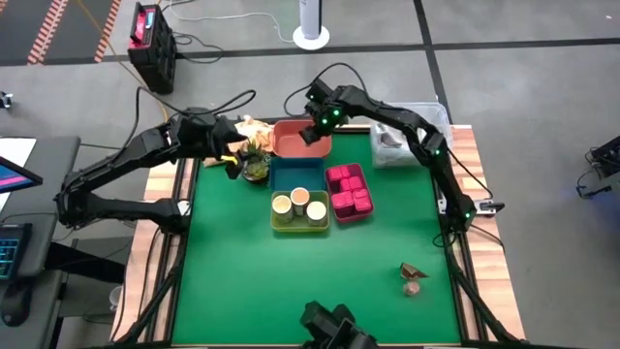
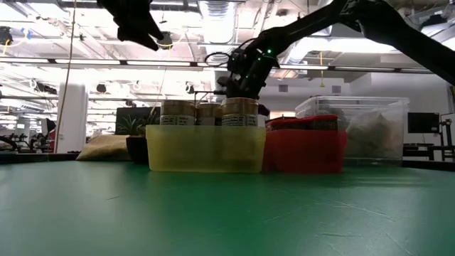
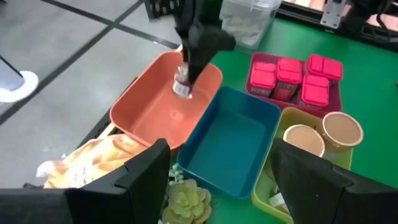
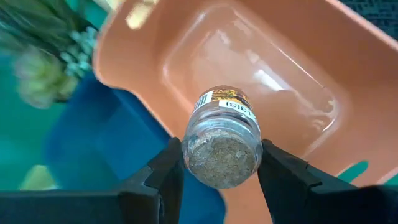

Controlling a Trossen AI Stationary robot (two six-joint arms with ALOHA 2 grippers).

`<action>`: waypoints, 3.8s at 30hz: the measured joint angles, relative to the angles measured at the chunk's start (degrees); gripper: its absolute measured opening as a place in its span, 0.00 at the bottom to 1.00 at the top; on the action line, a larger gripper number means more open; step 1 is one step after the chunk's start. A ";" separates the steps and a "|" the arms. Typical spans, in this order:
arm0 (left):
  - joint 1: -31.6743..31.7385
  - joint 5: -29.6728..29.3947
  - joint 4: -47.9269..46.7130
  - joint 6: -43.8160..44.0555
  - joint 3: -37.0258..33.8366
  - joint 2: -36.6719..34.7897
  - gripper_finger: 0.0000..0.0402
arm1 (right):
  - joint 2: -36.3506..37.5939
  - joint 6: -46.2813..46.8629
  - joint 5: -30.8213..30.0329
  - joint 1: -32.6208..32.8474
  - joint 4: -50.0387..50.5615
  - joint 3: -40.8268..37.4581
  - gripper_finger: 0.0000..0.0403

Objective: Sort spices by type
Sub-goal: Put the left brown seasoning bottle into the orange bin, then put the orange seasoning pack into the blue bin

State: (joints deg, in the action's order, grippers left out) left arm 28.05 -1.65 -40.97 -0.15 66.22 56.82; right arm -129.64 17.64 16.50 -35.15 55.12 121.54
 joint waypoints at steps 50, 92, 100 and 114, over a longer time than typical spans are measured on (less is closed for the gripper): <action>0.02 -0.22 -2.59 -3.91 -0.02 0.52 0.65 | -8.52 -32.68 -16.90 3.20 11.08 6.45 0.51; -5.07 8.32 -2.73 -1.07 8.39 15.95 0.65 | 17.06 -17.64 -20.26 17.99 24.87 11.94 0.69; -12.30 4.84 8.01 5.19 8.37 23.11 0.65 | 34.03 -5.13 -25.54 31.03 12.85 -13.55 0.69; -13.20 1.62 25.51 8.91 8.32 30.43 0.65 | 61.75 29.22 -34.02 64.10 1.86 -54.21 0.69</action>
State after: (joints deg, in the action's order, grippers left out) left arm 14.85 -0.03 -15.45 8.75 74.54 87.25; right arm -67.90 46.85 -17.52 28.94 56.98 67.33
